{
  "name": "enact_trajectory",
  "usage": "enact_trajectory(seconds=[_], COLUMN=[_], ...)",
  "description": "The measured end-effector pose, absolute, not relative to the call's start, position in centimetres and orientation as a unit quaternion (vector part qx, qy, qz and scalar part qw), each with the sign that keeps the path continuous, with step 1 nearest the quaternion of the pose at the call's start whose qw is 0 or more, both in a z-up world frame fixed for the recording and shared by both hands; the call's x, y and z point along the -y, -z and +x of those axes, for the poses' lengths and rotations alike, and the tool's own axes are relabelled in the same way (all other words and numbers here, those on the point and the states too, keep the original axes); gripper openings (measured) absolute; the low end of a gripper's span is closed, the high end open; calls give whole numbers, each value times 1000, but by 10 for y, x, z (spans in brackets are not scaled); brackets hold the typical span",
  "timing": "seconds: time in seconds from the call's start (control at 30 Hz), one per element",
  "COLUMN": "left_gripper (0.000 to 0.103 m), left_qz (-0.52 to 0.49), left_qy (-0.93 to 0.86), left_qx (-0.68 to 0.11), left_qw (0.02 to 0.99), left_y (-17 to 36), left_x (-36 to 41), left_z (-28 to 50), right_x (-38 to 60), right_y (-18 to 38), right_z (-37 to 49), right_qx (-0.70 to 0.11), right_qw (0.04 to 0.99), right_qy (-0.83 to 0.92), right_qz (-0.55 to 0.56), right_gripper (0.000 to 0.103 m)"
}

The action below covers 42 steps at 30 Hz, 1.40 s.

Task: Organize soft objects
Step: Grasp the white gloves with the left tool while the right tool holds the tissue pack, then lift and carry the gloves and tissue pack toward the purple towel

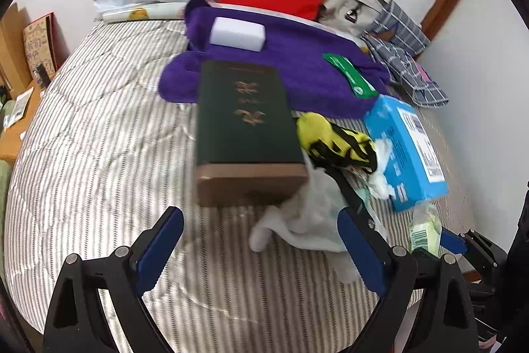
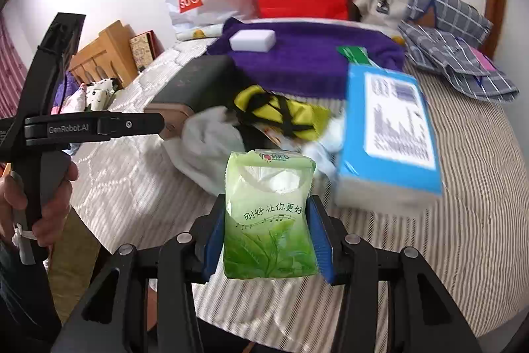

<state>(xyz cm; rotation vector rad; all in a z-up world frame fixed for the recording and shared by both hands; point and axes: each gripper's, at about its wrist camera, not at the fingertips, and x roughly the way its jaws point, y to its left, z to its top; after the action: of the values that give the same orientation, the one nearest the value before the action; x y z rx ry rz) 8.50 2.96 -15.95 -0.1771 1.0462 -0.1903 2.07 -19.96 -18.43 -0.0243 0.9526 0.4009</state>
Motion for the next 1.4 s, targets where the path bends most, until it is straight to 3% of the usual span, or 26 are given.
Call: enact_trajectory(seconds=[0.4, 0.5, 0.57, 0.63, 0.7, 0.77, 0.83, 0.97, 1.4], left_gripper=[93, 88, 77, 76, 64, 37, 24, 19, 19], left_qz=[-72, -73, -74, -77, -71, -53, -66, -78, -90], left_qy=[72, 67, 62, 56, 52, 42, 61, 76, 90], left_qx=[-513, -519, -522, -525, -526, -524, -526, -522, -487], left_qw=[852, 849, 848, 846, 846, 849, 845, 846, 864], left_y=[187, 195, 199, 201, 203, 203, 201, 193, 153], left_x=[13, 18, 21, 23, 26, 28, 27, 23, -7], left_z=[96, 102, 105, 107, 105, 102, 99, 92, 57], right_x=[246, 255, 261, 266, 267, 267, 266, 266, 269], right_y=[209, 213, 217, 221, 224, 226, 227, 226, 226], right_z=[13, 16, 18, 22, 25, 28, 29, 29, 26], right_qx=[-472, -472, -474, -476, -477, -478, -474, -473, -470], right_qw=[867, 868, 868, 867, 866, 867, 869, 870, 873], right_qy=[-162, -153, -150, -146, -144, -143, -141, -140, -129], right_qz=[-7, -3, 7, 16, 23, 24, 20, 21, 27], right_gripper=[47, 47, 47, 47, 47, 47, 48, 48, 48])
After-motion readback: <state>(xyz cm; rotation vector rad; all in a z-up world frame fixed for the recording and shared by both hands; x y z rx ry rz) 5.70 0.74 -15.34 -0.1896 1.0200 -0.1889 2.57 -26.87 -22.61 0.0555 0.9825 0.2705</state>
